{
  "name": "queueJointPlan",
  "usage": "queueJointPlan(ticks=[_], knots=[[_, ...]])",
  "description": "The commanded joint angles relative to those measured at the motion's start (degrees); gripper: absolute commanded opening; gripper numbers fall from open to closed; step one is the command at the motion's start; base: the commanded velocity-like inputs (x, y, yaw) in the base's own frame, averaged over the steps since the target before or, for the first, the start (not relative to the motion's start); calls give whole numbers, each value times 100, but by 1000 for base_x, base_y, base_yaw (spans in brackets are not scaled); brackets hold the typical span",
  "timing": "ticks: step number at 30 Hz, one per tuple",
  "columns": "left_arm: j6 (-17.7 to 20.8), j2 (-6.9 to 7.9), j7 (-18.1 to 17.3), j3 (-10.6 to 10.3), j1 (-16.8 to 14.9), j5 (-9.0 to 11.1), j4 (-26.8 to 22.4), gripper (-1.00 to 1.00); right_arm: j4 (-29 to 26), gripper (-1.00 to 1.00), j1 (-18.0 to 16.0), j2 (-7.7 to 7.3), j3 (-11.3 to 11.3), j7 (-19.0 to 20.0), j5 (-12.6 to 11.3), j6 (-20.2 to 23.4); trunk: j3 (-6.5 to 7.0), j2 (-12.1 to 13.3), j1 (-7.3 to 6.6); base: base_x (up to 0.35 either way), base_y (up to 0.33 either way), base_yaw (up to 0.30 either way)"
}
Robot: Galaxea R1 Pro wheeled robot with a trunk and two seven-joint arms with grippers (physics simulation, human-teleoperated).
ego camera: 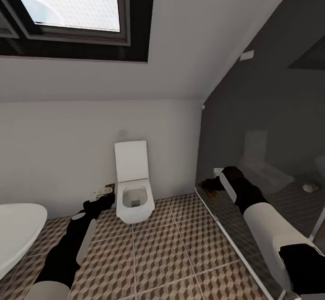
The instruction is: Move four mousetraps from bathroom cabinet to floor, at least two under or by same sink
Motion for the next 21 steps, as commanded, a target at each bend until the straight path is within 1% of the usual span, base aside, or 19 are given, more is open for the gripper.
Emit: queueJointPlan(ticks=[1,21], knots=[[31,-4,41,3,-4,51,3,-100,-6,-100,-5,-10,32,-29,-39,21,-9,-5,4,322,0,0],[28,2,41,11,-4,35,6,-100,-5,-100,-5,-5,32,-27,-36,20,-9,-5,4,325,0,0]])
